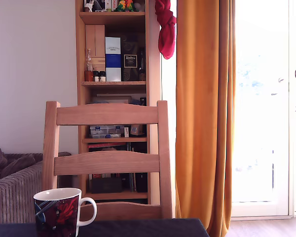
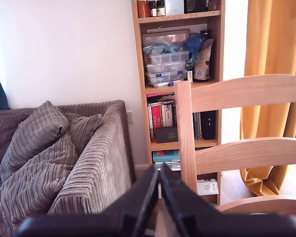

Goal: Pick the grey coffee capsule and place it inside the red coffee cup

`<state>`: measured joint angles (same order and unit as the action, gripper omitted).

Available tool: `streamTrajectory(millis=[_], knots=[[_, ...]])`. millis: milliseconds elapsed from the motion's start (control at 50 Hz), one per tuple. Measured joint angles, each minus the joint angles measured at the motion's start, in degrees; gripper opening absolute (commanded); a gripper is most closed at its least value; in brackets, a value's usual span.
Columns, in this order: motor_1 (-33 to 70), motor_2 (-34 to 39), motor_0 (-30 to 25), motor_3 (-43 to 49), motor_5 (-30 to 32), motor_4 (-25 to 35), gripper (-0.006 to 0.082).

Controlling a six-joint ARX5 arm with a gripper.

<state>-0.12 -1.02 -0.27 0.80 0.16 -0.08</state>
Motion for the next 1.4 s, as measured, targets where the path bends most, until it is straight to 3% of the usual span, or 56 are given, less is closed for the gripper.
streamTrajectory(millis=[40,120,220,440,640,920,1400], knots=[[-0.1,-0.1,0.6,0.5,-1.0,1.1,-0.0019],[-0.1,-1.2,4.5,5.7,-9.0,10.2,-0.0019],[-0.1,-1.2,5.8,8.5,-11.9,20.0,-0.0019],[0.0,-1.3,4.9,13.9,-13.6,28.6,-0.0019],[3.6,-5.7,4.1,18.6,-14.0,30.9,-0.0019],[18.5,-12.4,1.0,20.3,-15.4,31.9,-0.0019],[52.0,-29.9,-6.4,30.4,-2.3,29.6,-0.0019]])
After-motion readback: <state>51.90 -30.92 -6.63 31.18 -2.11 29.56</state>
